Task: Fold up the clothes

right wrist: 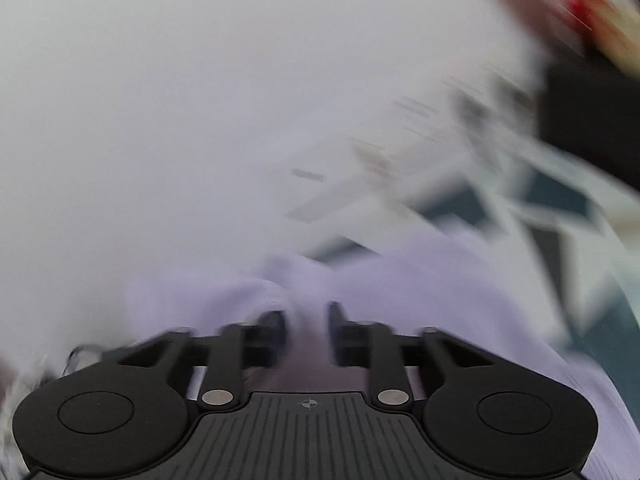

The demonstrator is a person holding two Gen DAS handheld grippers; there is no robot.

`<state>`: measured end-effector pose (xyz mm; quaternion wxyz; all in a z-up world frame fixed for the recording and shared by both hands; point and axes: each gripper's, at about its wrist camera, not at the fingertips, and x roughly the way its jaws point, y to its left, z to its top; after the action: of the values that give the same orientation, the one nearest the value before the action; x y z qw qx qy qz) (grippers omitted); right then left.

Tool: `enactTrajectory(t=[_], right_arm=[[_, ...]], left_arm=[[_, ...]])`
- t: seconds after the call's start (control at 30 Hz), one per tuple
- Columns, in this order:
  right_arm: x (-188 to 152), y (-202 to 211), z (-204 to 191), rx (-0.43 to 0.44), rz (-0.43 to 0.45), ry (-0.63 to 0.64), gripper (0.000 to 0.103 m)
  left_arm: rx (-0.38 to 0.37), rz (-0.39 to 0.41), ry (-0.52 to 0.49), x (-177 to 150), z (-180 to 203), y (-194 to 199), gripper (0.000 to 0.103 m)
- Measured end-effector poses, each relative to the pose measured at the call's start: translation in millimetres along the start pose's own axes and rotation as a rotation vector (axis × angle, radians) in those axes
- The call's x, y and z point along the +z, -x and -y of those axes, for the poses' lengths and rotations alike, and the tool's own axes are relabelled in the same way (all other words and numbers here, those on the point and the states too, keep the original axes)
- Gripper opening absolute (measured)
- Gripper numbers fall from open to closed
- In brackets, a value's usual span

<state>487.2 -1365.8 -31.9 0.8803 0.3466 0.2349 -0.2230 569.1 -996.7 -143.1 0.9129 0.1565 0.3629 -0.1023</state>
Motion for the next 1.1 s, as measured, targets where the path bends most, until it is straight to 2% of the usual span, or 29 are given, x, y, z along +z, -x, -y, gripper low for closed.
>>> enactTrajectory(t=[0.13, 0.23, 0.3, 0.33, 0.37, 0.47, 0.67, 0.9, 0.93, 0.97, 1.0, 1.1], right_arm=[[-29.1, 15.1, 79.0, -0.206, -0.122, -0.170, 0.033], [-42.7, 27.5, 104.9, -0.252, -0.111, -0.230, 0.035], [-37.1, 32.2, 109.1, -0.237, -0.087, -0.223, 0.040], [-34.1, 34.5, 111.0, -0.229, -0.074, -0.218, 0.046], [-31.2, 29.9, 111.8, -0.201, -0.085, -0.242, 0.053], [-22.6, 13.8, 113.6, -0.109, -0.125, -0.323, 0.062], [-5.4, -18.2, 117.3, 0.077, -0.204, -0.482, 0.063], [-1.1, -38.8, 122.4, 0.071, -0.206, -0.550, 0.063], [-0.5, -41.7, 123.2, 0.070, -0.206, -0.560, 0.058], [0.1, -44.6, 123.9, 0.069, -0.207, -0.569, 0.049], [0.7, -47.5, 124.6, 0.067, -0.207, -0.578, 0.045], [2.4, -56.2, 126.8, 0.064, -0.207, -0.607, 0.048]], left_arm=[[0.004, 0.004, 0.002, -1.5, -3.5, -2.2, 0.095], [0.020, 0.010, -0.004, -1.4, -1.8, -1.5, 0.095], [0.040, 0.020, -0.015, -1.6, 2.4, 0.7, 0.095], [0.048, 0.025, -0.022, -1.4, 4.5, 1.6, 0.095], [0.054, 0.029, -0.027, -0.9, 6.1, 2.6, 0.095], [0.048, 0.034, -0.015, 1.3, 8.7, 6.4, 0.095], [0.035, 0.062, -0.012, 3.5, 15.9, 15.5, 0.095], [0.028, 0.092, -0.072, 9.8, 35.2, 14.1, 0.095], [0.026, 0.089, -0.065, 11.4, 36.4, 12.2, 0.095], [0.026, 0.081, -0.051, 13.1, 36.7, 9.9, 0.095], [0.029, 0.074, -0.037, 14.7, 36.6, 7.6, 0.095], [0.050, 0.060, -0.014, 17.5, 36.9, 2.9, 0.095]])
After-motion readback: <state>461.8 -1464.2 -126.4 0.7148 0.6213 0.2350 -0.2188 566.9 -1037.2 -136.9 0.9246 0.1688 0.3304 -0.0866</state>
